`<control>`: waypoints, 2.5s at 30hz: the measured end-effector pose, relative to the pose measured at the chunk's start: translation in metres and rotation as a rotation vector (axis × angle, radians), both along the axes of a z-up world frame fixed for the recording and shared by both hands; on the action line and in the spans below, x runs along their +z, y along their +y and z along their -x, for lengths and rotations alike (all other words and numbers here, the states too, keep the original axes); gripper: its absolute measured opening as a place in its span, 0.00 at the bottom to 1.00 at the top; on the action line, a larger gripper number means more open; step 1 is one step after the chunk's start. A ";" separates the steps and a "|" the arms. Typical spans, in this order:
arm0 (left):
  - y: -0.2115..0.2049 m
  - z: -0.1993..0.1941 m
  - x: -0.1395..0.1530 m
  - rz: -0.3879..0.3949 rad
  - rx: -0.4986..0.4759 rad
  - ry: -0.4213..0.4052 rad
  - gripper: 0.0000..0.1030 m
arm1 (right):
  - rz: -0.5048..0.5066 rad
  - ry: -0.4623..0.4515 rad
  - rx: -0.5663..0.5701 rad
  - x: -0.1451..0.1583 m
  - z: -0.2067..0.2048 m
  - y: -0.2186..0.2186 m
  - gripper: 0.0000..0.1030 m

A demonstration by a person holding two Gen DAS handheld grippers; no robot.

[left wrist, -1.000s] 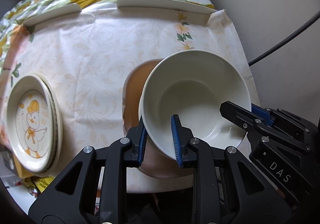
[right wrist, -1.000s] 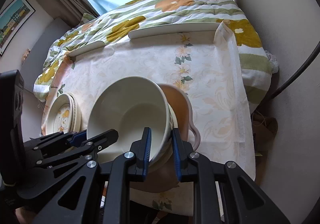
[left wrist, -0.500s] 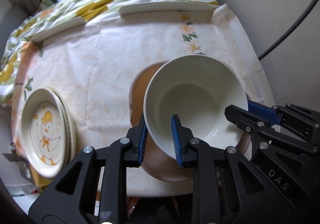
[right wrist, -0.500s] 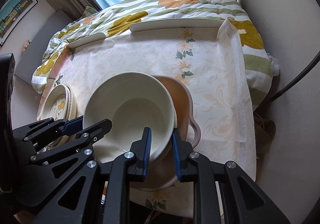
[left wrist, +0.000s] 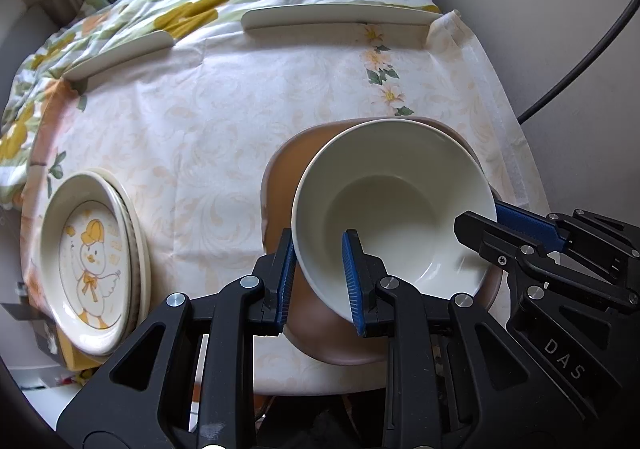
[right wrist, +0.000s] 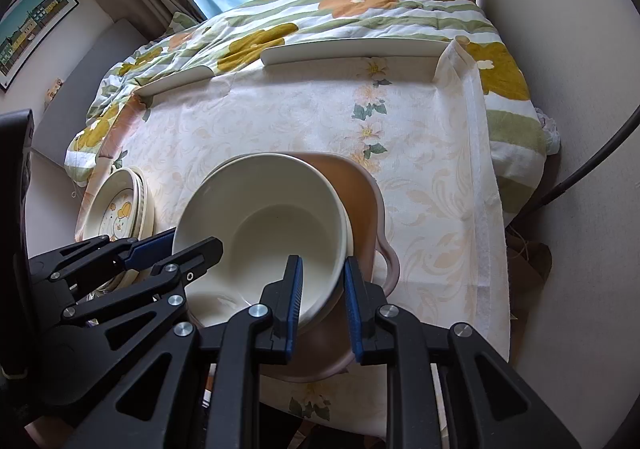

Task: Organize plates and bowls

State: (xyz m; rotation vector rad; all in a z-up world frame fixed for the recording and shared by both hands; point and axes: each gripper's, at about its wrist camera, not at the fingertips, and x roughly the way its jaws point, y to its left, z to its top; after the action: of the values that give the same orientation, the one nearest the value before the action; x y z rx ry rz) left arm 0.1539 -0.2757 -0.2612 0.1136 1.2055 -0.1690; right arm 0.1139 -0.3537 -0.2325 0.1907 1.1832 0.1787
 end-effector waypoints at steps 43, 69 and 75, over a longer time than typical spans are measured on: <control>0.050 0.005 -0.010 -0.043 -0.155 0.138 0.89 | 0.167 0.188 -0.007 -0.009 0.018 -0.025 0.87; 0.001 0.000 -0.068 0.019 -0.283 0.165 0.13 | 0.065 0.161 0.211 -0.063 0.005 -0.003 0.14; -0.006 0.008 -0.061 -0.026 -0.296 0.106 0.13 | 0.092 0.118 0.230 -0.057 0.014 -0.001 0.14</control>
State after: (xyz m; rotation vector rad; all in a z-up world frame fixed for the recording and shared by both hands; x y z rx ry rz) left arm 0.1457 -0.2817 -0.3220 0.3096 1.2926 -0.4218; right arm 0.1000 -0.3545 -0.2899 -0.0164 1.3276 0.3171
